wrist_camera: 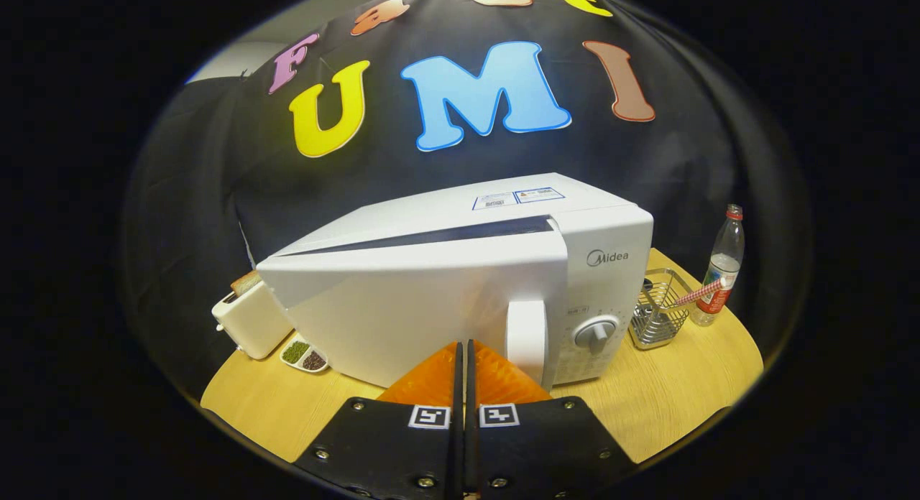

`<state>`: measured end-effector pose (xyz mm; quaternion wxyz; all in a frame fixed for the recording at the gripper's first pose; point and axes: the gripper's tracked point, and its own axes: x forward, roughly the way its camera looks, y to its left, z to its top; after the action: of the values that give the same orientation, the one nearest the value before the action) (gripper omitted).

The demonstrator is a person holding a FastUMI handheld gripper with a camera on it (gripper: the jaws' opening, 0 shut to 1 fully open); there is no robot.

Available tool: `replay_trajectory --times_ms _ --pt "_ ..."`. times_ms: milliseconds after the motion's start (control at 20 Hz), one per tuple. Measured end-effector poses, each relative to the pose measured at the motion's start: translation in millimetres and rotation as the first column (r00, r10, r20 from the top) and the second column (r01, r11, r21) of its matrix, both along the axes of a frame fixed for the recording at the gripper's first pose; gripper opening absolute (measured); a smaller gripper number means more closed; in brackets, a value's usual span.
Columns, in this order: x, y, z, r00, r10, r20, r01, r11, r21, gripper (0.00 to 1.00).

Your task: Open the microwave, put the food inside, and close the microwave door.

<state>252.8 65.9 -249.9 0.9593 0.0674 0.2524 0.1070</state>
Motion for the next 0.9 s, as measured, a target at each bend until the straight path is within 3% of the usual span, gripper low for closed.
replay_trajectory --times_ms 200,450,550,650,900 --pt "16 4 0 1.0 -0.027 -0.005 0.027 0.999 0.024 0.01" --pt "27 1 -3 0.998 -0.048 0.03 0.049 0.998 -0.037 0.0" --pt "24 4 -7 0.998 -0.059 -0.004 0.059 0.998 -0.003 0.02" --pt "24 3 -8 0.998 -0.056 0.0 0.056 0.998 -0.04 0.02" --pt "6 -1 24 0.996 -0.063 0.063 0.067 0.996 -0.051 0.02"
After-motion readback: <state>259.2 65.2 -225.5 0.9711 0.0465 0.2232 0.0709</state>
